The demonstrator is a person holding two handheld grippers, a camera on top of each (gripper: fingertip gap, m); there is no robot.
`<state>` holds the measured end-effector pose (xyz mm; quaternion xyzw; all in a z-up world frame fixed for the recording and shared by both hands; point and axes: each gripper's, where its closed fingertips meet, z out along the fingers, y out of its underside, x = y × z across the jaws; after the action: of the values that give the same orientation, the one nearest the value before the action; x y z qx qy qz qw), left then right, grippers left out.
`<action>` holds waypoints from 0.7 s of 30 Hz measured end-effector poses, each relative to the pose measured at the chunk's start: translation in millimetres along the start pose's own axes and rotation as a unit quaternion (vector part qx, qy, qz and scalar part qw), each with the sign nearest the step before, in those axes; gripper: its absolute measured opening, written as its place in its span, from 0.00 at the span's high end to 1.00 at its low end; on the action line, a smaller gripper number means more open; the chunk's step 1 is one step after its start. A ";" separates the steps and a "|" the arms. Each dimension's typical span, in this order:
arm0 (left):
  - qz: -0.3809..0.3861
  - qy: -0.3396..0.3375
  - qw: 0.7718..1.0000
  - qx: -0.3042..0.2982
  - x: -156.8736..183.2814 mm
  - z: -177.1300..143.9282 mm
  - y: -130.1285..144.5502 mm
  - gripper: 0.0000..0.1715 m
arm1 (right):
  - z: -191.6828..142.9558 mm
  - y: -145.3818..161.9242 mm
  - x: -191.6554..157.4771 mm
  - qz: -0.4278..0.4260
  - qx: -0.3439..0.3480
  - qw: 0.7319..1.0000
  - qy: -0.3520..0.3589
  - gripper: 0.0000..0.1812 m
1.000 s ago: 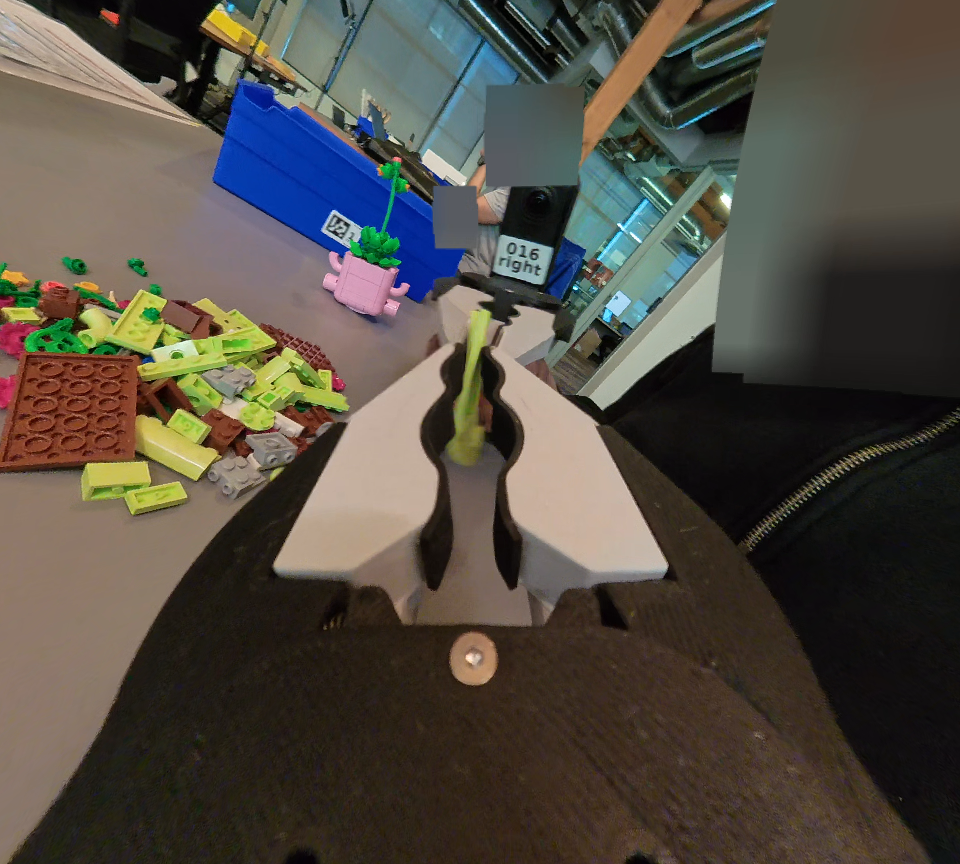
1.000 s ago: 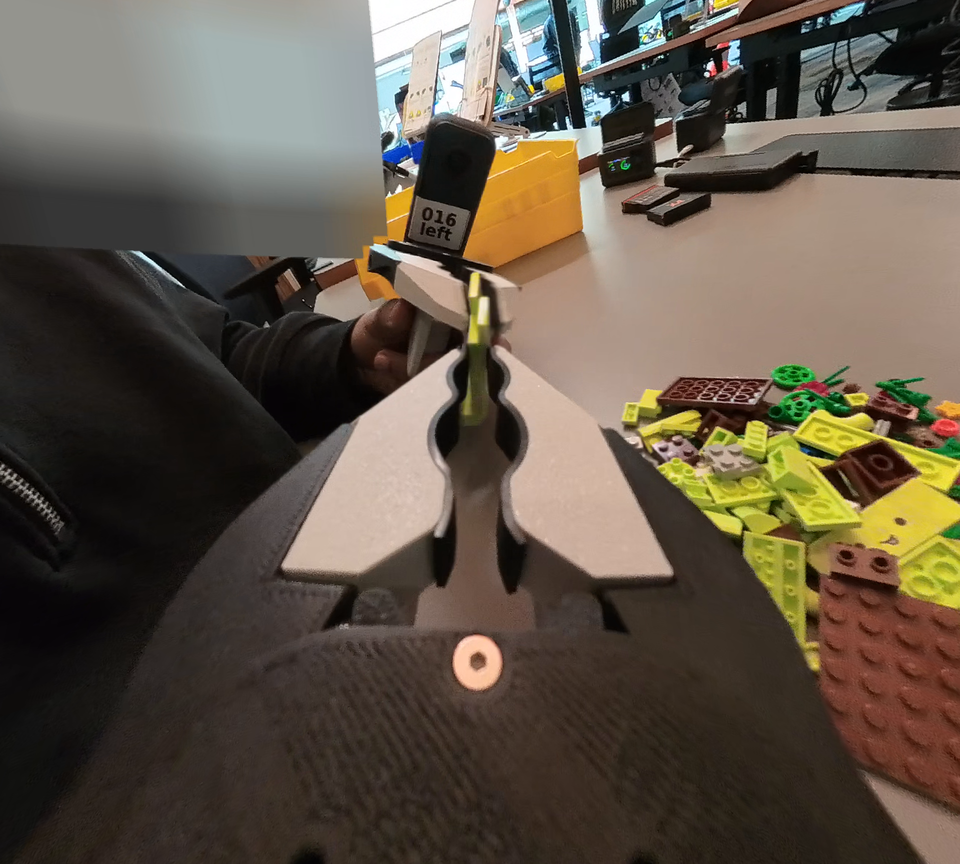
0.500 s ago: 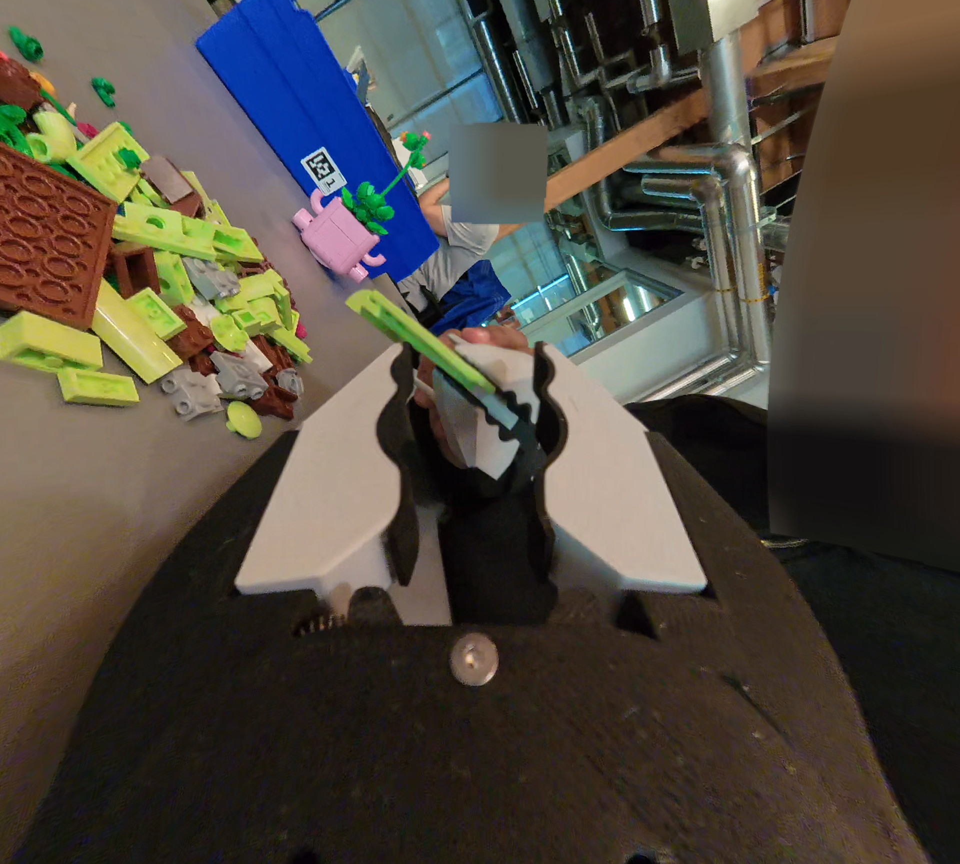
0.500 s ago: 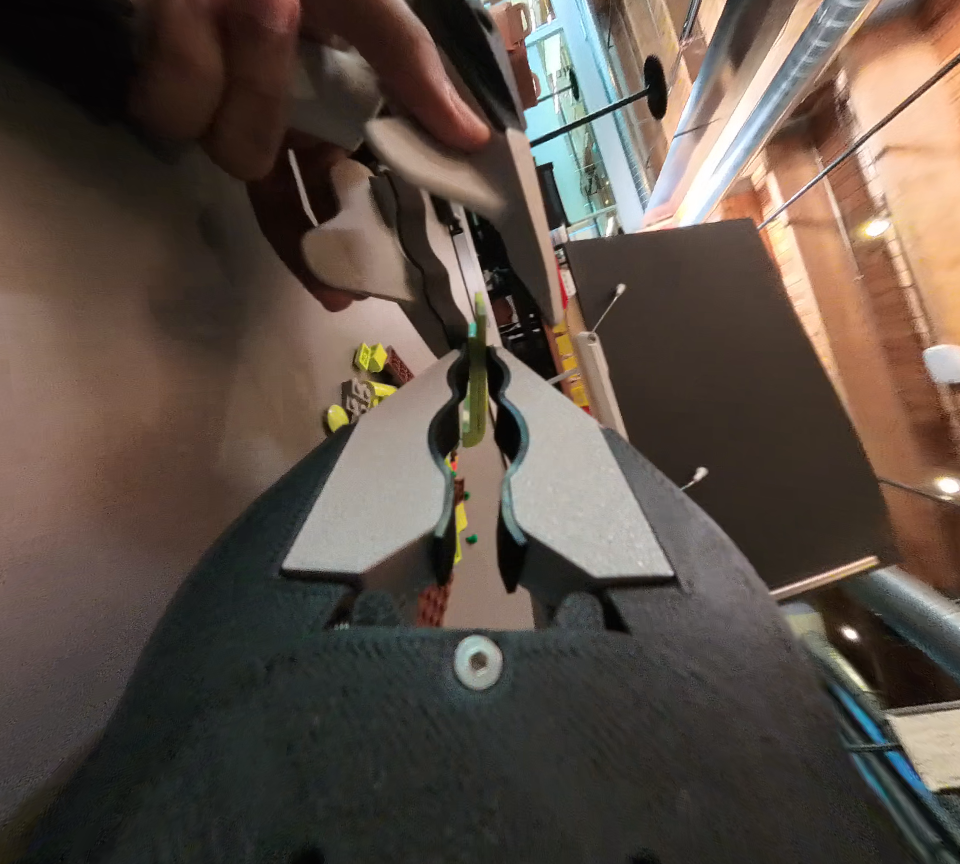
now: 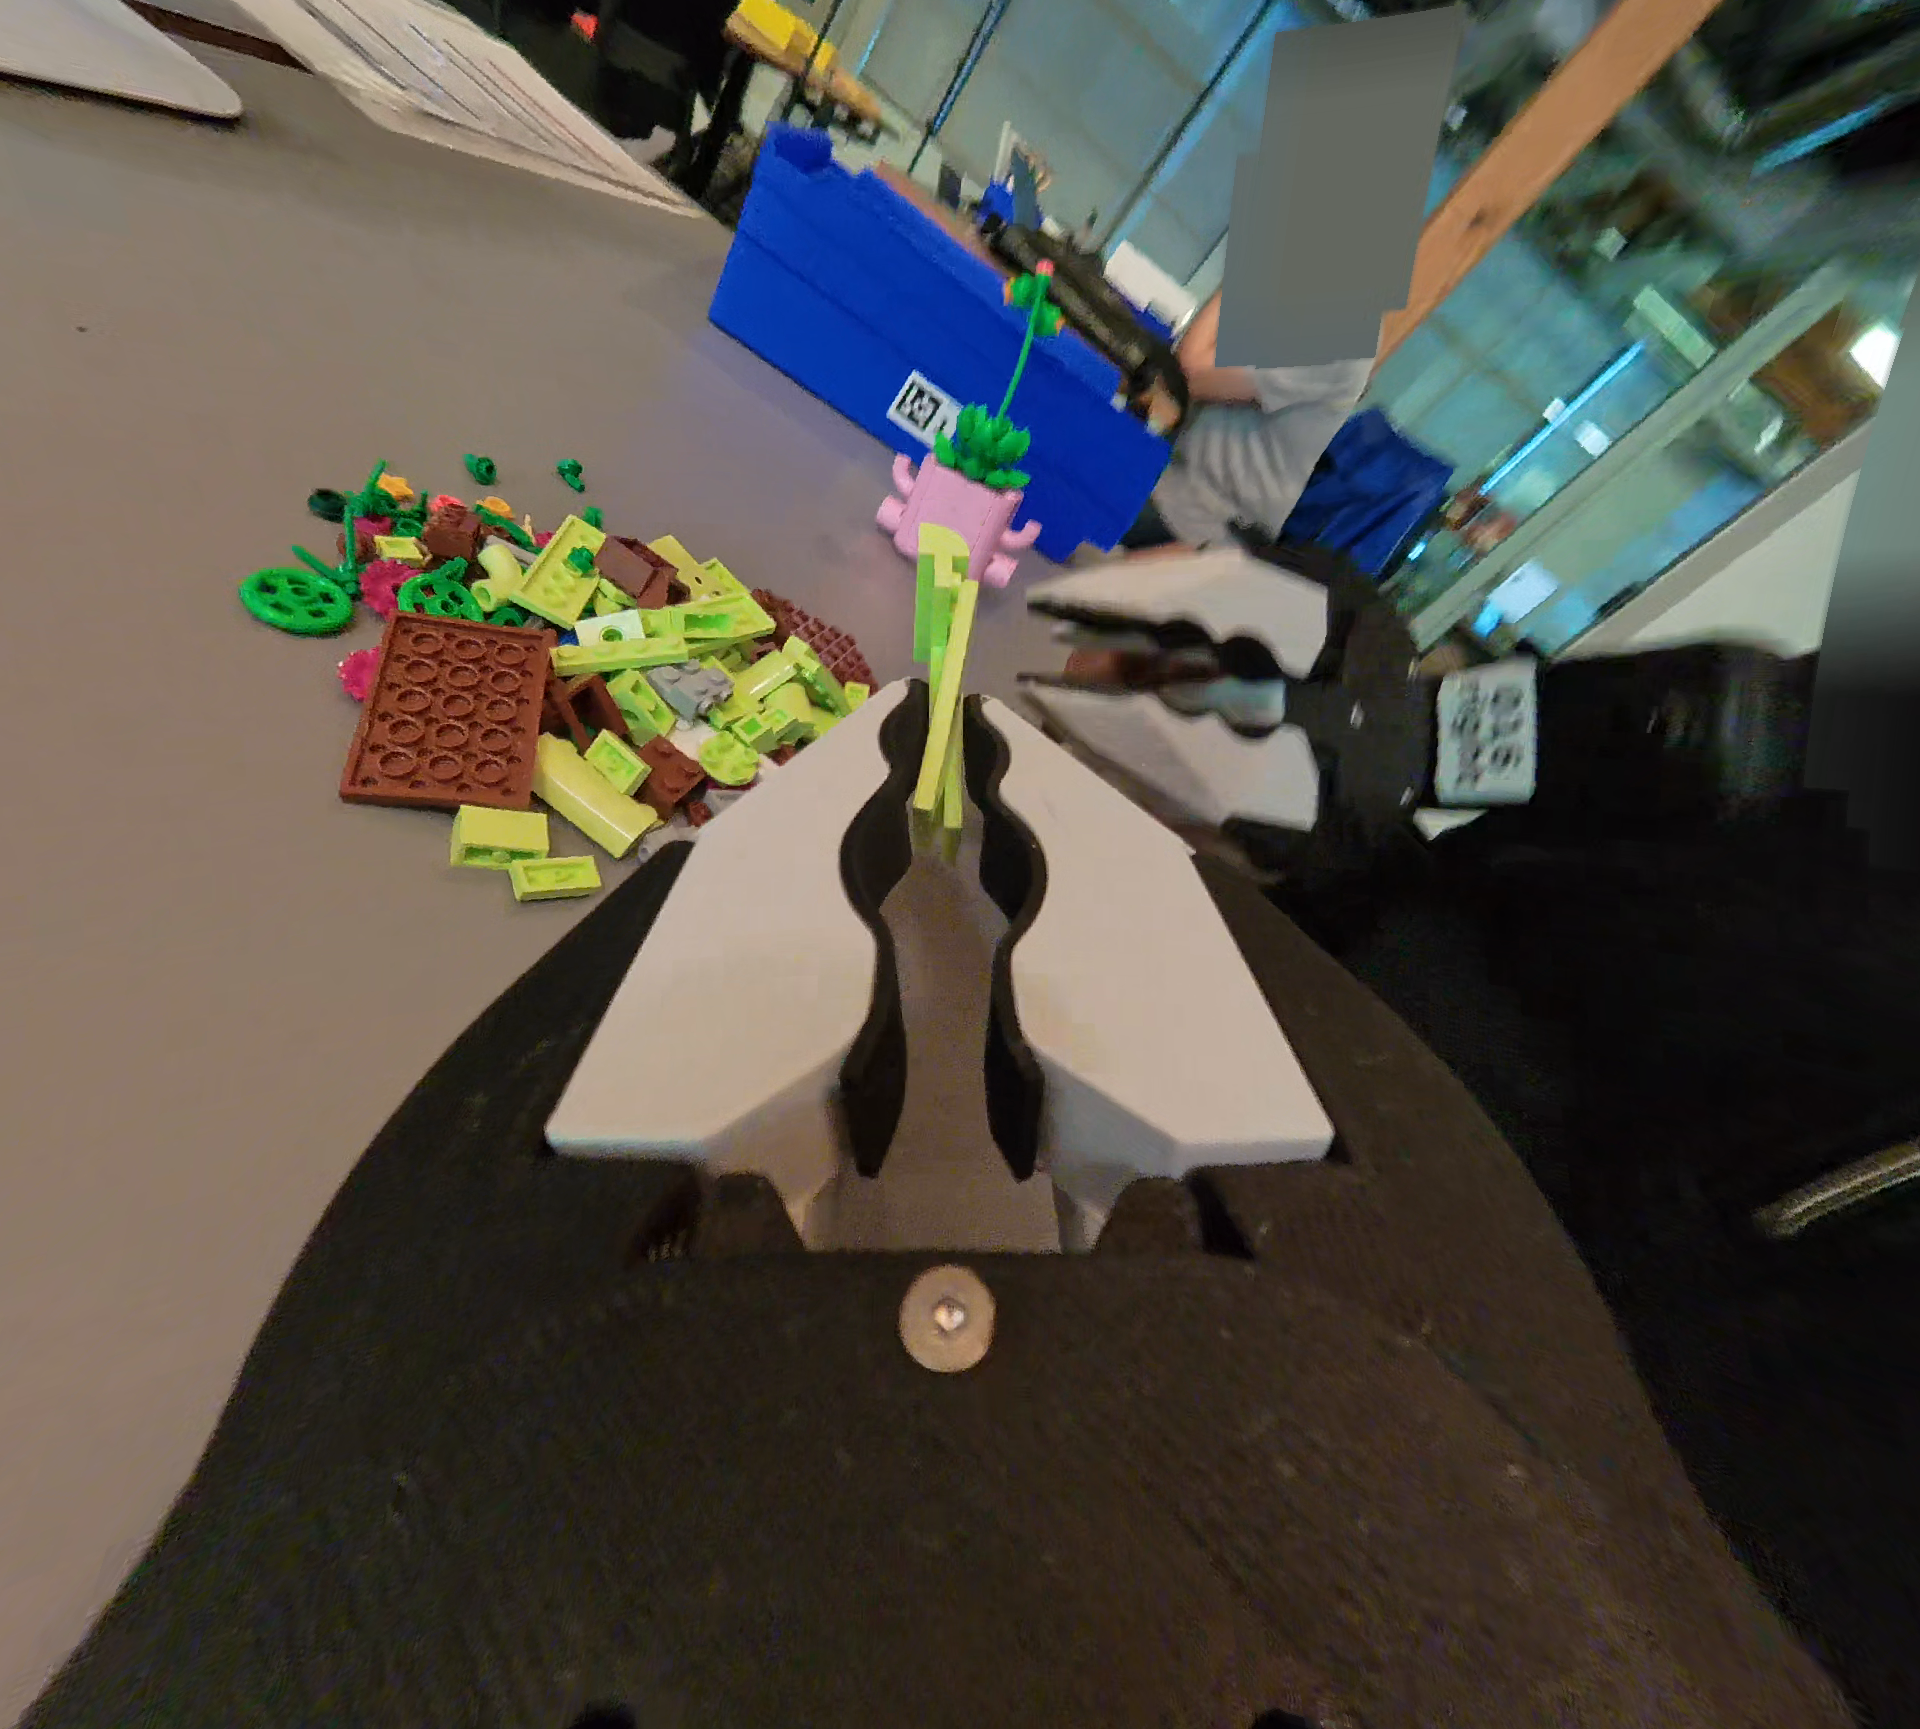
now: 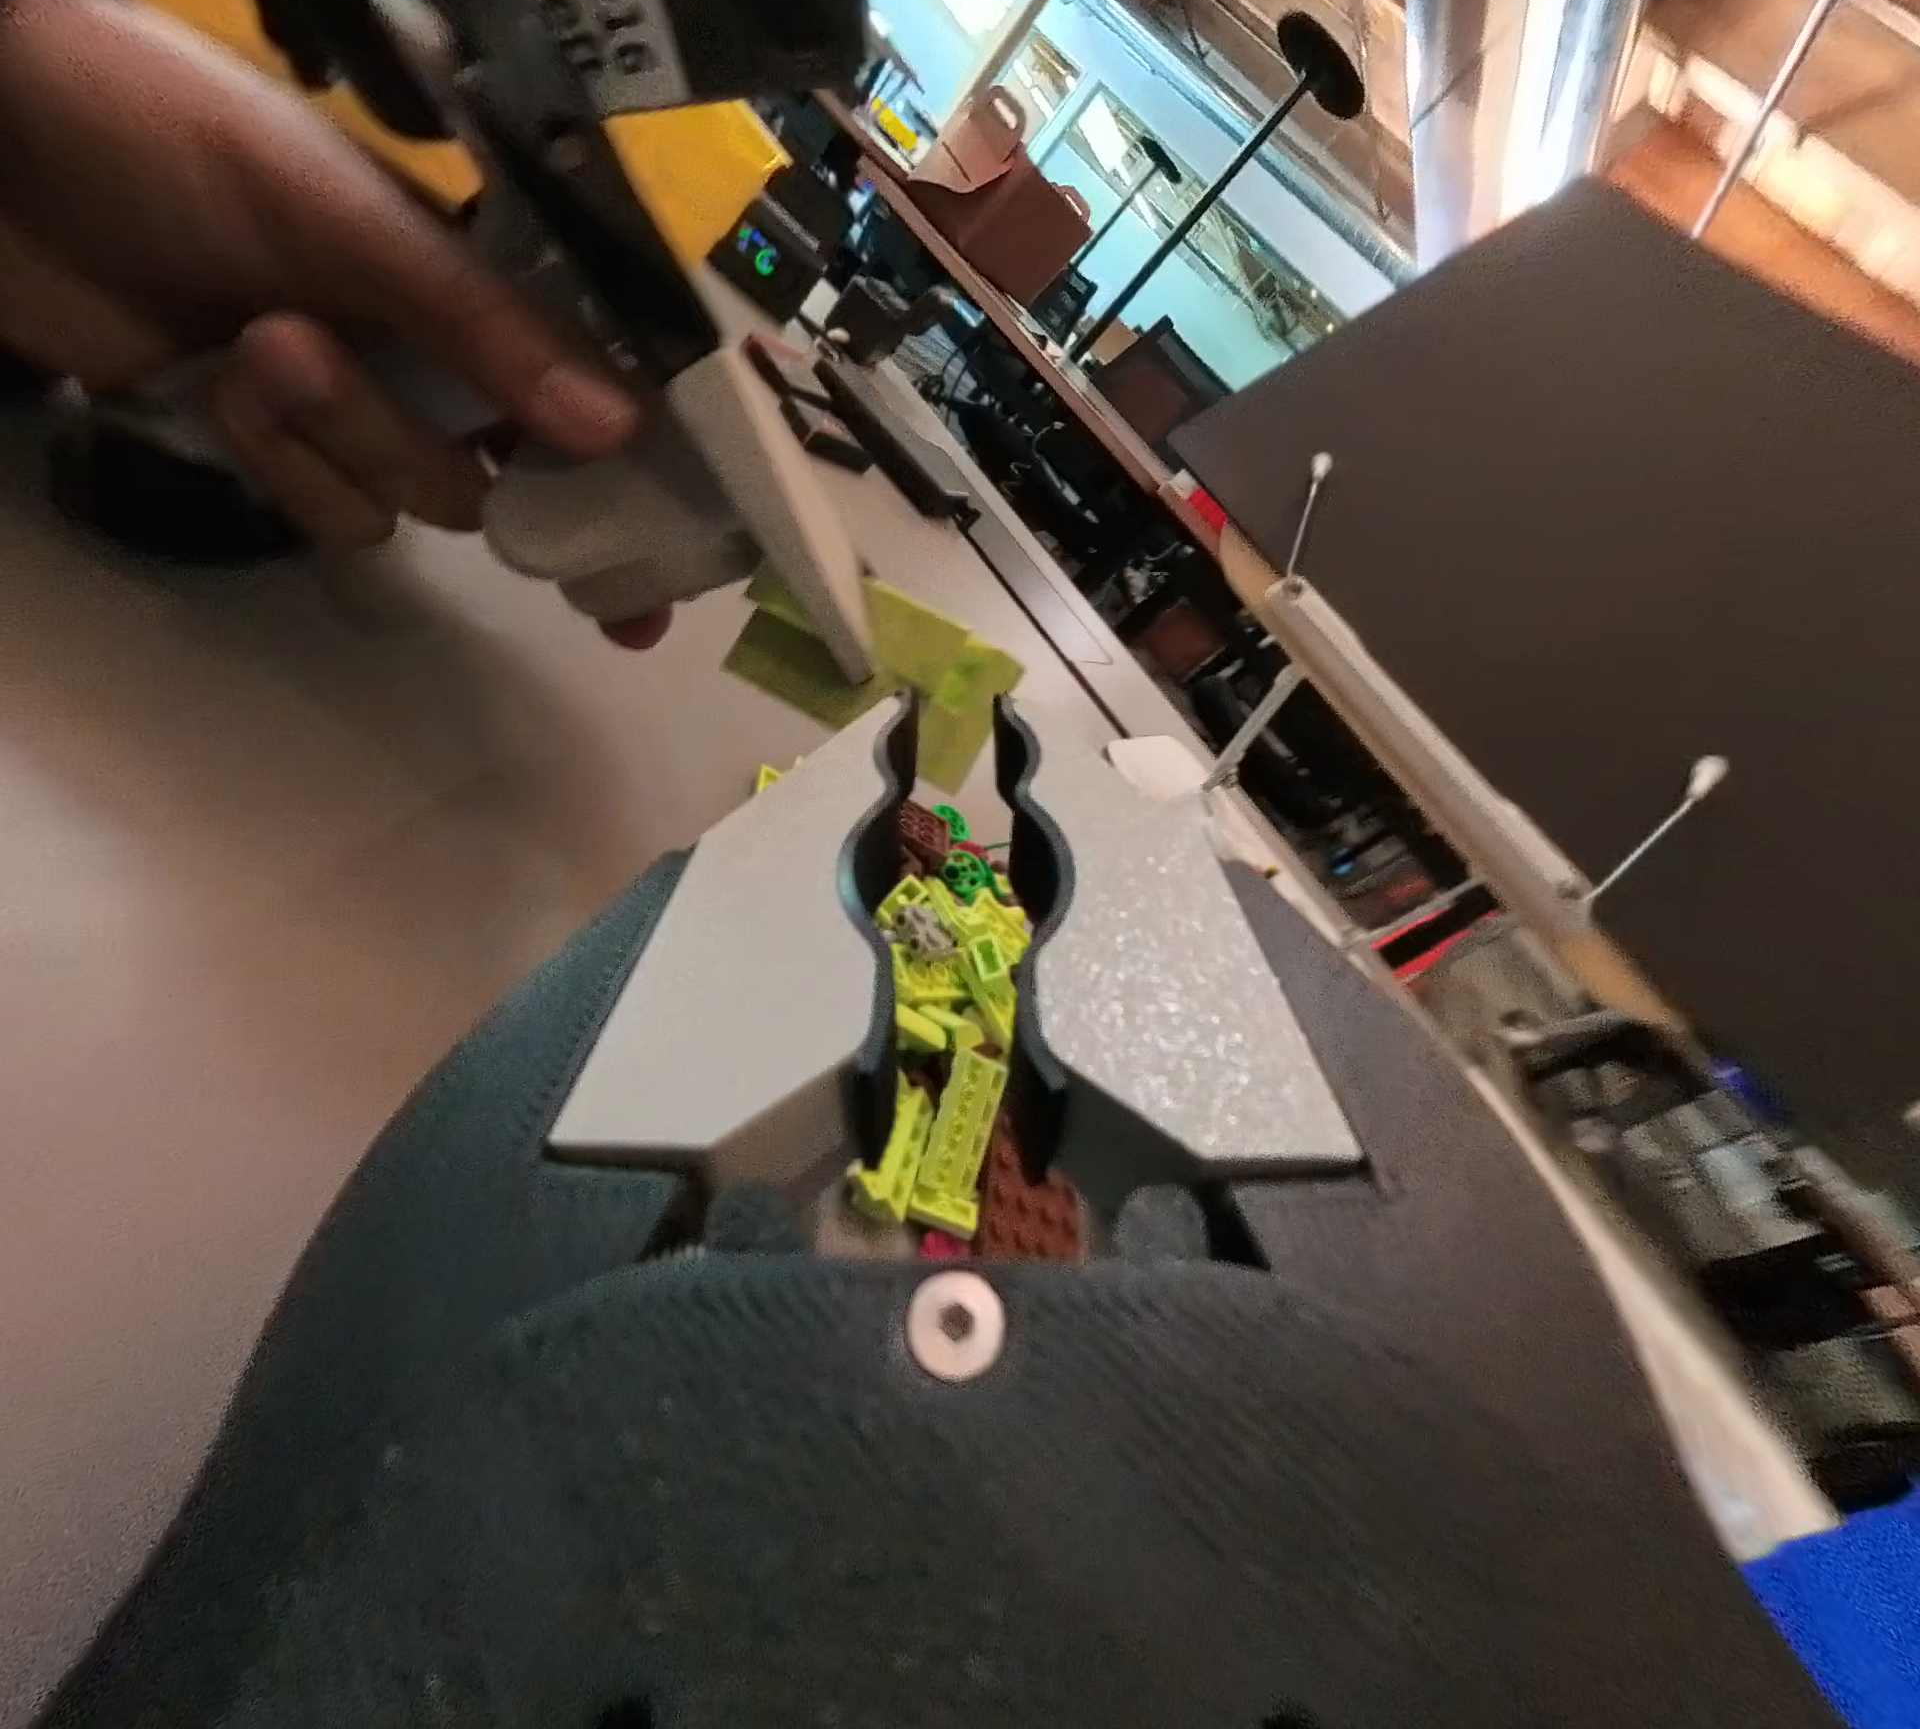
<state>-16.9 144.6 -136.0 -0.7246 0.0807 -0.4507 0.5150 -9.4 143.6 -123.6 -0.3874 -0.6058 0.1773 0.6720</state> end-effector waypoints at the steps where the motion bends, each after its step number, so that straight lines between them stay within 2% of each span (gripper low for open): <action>1: 0.016 -0.002 1.000 -0.013 2.5 2.3 3.4 0.99 | -1.0 1.2 5.0 0.033 0.004 0.999 0.000 0.92; 5: 0.037 0.039 0.998 -0.031 19.1 7.0 10.1 0.99 | -2.2 1.8 10.3 0.160 0.026 0.986 -0.033 0.80; 10: -0.018 0.085 0.996 -0.015 23.9 3.0 4.1 0.99 | -6.4 -6.5 14.2 0.331 0.067 0.935 -0.106 0.80; 14: -0.033 0.115 0.993 -0.011 28.9 0.3 1.4 0.99 | -8.2 -6.6 13.5 0.456 0.073 0.869 -0.177 0.84; 17: -0.040 0.141 0.989 -0.016 35.7 1.0 2.8 0.99 | -10.5 -11.3 1.7 0.533 0.070 0.803 -0.258 0.93; 21: -0.050 0.146 0.988 -0.027 34.0 3.4 7.3 0.99 | -12.0 -11.1 -7.9 0.607 0.046 0.720 -0.333 0.96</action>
<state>7.9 123.8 -122.9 -0.6682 0.1305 -0.5742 0.4547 -2.2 127.2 -120.3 -0.5566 -0.4164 0.6928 0.1919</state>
